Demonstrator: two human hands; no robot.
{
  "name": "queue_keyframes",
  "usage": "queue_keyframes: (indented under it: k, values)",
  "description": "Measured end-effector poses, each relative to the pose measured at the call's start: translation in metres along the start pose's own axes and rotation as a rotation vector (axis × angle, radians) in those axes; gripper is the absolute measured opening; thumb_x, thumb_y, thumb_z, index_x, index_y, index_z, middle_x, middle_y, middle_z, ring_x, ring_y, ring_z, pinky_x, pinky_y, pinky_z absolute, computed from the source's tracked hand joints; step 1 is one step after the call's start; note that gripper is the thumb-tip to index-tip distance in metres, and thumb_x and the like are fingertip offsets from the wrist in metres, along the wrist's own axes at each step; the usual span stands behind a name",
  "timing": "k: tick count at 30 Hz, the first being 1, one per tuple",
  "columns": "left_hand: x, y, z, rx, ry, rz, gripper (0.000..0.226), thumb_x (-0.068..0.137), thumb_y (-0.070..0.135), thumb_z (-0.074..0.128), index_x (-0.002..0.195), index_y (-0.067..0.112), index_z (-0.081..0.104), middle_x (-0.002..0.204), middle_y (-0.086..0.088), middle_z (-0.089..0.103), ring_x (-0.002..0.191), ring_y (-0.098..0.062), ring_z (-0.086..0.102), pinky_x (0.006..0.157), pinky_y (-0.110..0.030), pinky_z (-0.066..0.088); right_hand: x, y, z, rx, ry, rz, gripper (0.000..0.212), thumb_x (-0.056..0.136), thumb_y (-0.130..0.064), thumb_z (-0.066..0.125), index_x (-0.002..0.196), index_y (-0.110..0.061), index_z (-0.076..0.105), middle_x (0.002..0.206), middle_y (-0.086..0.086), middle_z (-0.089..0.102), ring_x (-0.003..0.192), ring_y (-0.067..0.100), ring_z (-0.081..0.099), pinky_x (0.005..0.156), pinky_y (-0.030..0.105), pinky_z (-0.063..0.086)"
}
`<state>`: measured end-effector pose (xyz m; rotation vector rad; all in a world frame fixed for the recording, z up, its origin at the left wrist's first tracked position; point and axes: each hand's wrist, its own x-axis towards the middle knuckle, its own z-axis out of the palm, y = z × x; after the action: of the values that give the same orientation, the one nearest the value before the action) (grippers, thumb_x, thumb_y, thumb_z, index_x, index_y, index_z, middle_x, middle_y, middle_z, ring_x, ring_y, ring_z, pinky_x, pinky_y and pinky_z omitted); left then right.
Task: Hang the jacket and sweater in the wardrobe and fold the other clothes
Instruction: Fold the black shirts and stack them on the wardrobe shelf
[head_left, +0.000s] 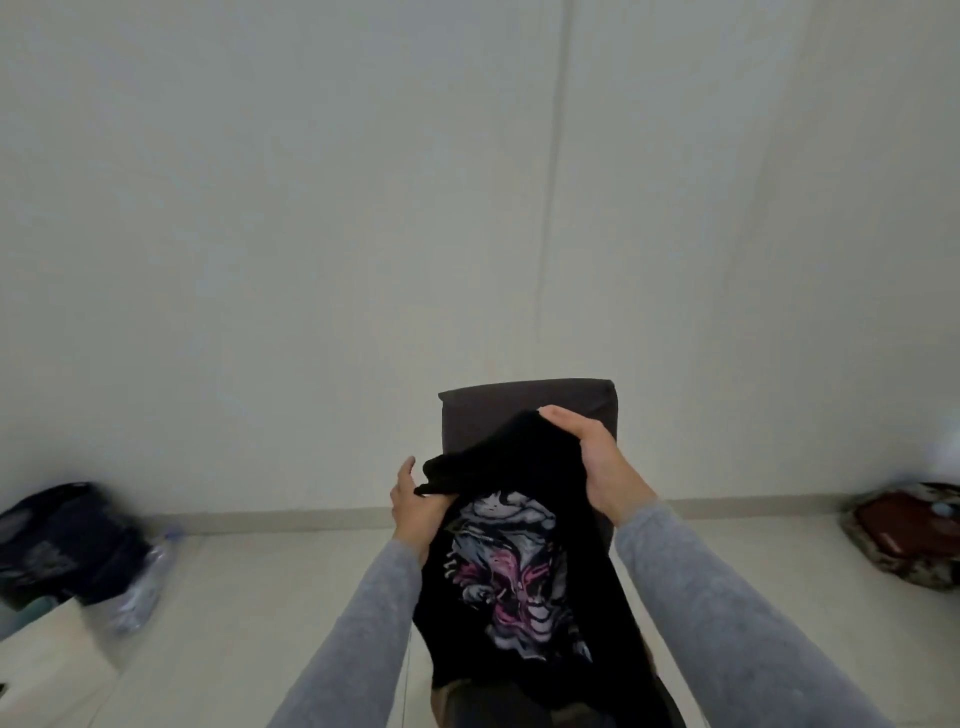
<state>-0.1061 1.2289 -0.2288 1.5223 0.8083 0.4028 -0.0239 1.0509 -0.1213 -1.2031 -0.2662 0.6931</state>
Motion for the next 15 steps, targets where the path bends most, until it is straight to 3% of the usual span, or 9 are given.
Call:
queue_keyframes:
  k: [2, 3, 6, 10, 13, 15]
  values:
    - [-0.014, 0.027, -0.008, 0.001, -0.088, 0.169, 0.027, 0.076, 0.027, 0.064, 0.103, 0.021, 0.062, 0.112, -0.003, 0.058, 0.101, -0.02, 0.058, 0.089, -0.031, 0.048, -0.014, -0.018, 0.004, 0.008, -0.01, -0.018, 0.013, 0.086, -0.024, 0.06, 0.082, -0.014, 0.066, 0.076, 0.005, 0.067, 0.072, 0.02, 0.065, 0.068, 0.029, 0.052]
    - [-0.019, 0.041, -0.012, 0.011, -0.139, 0.242, 0.007, 0.086, 0.017, 0.057, 0.089, 0.017, 0.063, 0.096, -0.004, 0.061, 0.086, -0.017, 0.058, 0.076, -0.024, 0.048, -0.019, -0.026, 0.004, 0.021, 0.001, -0.021, 0.015, 0.086, -0.024, 0.06, 0.08, -0.013, 0.067, 0.073, 0.006, 0.068, 0.069, 0.02, 0.066, 0.066, 0.029, 0.053]
    - [-0.027, 0.081, -0.02, 0.035, -0.196, 0.37, 0.021, 0.095, 0.006, 0.038, 0.085, 0.007, 0.057, 0.072, -0.004, 0.053, 0.067, -0.016, 0.047, 0.057, -0.024, 0.038, -0.031, -0.049, -0.001, 0.003, 0.01, -0.11, 0.02, 0.089, -0.019, 0.055, 0.072, -0.012, 0.063, 0.066, 0.004, 0.064, 0.061, 0.018, 0.063, 0.057, 0.025, 0.051]
    - [-0.04, 0.14, -0.027, 0.091, -0.13, 0.538, 0.023, 0.09, -0.004, 0.035, 0.077, 0.007, 0.05, 0.068, -0.005, 0.049, 0.061, -0.012, 0.045, 0.051, -0.019, 0.038, -0.034, -0.059, -0.012, -0.411, -0.008, -0.244, 0.022, 0.097, -0.02, 0.045, 0.077, -0.012, 0.049, 0.066, -0.007, 0.05, 0.058, 0.005, 0.048, 0.05, 0.011, 0.038]
    - [-0.05, 0.18, -0.024, 0.184, -0.134, 0.696, 0.025, 0.083, -0.01, 0.037, 0.073, 0.008, 0.05, 0.064, 0.0, 0.046, 0.061, -0.012, 0.042, 0.053, -0.022, 0.036, -0.035, -0.053, -0.004, -0.545, -0.168, -0.248, 0.025, 0.094, -0.039, 0.052, 0.087, -0.016, 0.048, 0.076, -0.019, 0.055, 0.067, -0.006, 0.052, 0.064, 0.011, 0.04]
    - [-0.055, 0.199, -0.023, 0.207, -0.102, 0.764, 0.029, 0.08, -0.009, 0.039, 0.066, 0.014, 0.049, 0.062, 0.002, 0.047, 0.061, -0.013, 0.042, 0.057, -0.025, 0.036, -0.03, -0.045, 0.009, -0.624, -0.249, -0.263, 0.044, 0.08, -0.046, 0.067, 0.108, -0.017, 0.05, 0.102, -0.013, 0.061, 0.091, -0.004, 0.06, 0.08, 0.019, 0.046]
